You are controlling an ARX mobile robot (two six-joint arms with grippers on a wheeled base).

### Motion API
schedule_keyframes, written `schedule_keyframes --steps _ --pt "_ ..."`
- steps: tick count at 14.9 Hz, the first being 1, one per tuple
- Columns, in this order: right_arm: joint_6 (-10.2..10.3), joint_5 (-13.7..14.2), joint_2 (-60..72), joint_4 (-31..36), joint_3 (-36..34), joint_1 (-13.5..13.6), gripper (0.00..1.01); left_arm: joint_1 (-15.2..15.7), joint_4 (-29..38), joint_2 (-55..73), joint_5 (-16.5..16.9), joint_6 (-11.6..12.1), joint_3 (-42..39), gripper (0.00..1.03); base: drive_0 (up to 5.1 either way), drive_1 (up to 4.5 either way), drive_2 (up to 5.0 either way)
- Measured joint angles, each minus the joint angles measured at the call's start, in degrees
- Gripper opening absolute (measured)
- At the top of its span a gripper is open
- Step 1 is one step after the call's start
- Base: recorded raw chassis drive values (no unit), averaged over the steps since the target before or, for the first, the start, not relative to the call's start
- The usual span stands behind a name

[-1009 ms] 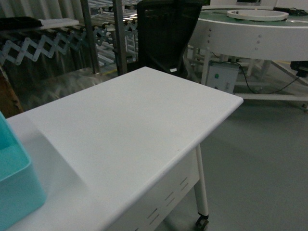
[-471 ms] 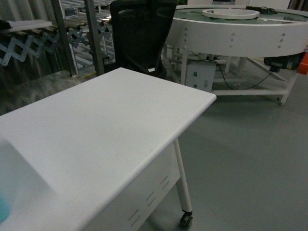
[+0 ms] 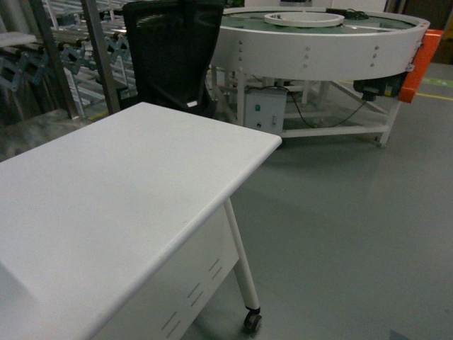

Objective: Pick red block from blue box to shelf

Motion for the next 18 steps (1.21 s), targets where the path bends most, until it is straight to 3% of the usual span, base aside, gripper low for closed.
schedule_keyframes --steps 18 --pt "0.0 0.0 0.0 0.0 0.0 0.0 0.28 0.0 0.0 0.0 0.0 0.0 0.0 0.98 -1.6 -1.6 -1.6"
